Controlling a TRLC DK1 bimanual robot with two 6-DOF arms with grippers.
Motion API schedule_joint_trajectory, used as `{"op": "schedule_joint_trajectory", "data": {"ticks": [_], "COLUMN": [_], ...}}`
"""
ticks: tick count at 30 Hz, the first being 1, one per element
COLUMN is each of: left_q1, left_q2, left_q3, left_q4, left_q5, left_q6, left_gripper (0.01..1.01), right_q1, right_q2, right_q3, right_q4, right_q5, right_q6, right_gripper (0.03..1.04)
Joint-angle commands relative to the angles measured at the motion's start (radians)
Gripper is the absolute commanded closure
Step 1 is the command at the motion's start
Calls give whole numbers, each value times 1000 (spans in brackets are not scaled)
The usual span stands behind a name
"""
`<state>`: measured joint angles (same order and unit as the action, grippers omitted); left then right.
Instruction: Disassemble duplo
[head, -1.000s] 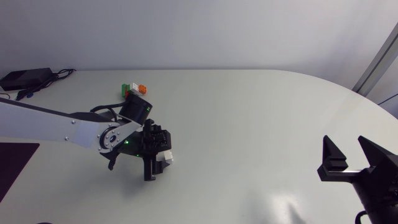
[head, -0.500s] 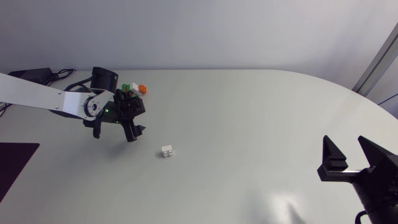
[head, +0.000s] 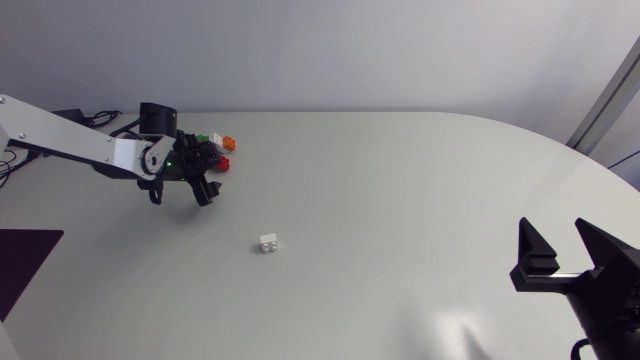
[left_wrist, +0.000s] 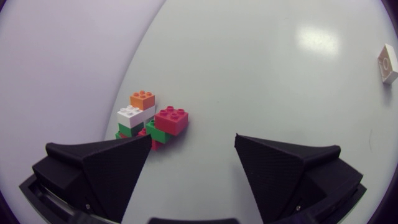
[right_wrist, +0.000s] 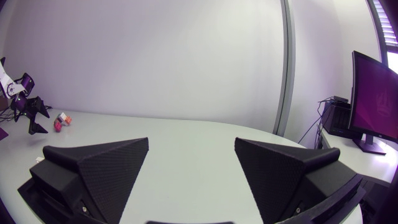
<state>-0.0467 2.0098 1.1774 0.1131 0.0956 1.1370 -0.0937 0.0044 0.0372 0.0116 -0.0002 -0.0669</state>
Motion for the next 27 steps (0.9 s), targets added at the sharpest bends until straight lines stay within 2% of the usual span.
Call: {"op": "schedule_joint_trajectory", "data": {"ticks": [1, 7, 11, 27], "left_q1": [4, 8, 8, 1], "left_q2": [46, 122, 167, 282], "left_q3": [50, 157, 232, 373], "left_q4": [11, -21, -87, -155], "left_q5": [-11, -20, -22, -94], "left_q6": [29, 30, 37, 47], "left_gripper": [95, 95, 95, 95], "right_q1": [-6, -8, -6, -12], "right_q2": [-11, -11, -11, -11], "right_q3": [-37, -37, -37, -37], "right_q4": [-18, -18, -18, -19], "right_q5": [-4, -4, -7, -7], "right_q6": [10, 10, 10, 10], "right_gripper": [69, 69, 69, 69]}}
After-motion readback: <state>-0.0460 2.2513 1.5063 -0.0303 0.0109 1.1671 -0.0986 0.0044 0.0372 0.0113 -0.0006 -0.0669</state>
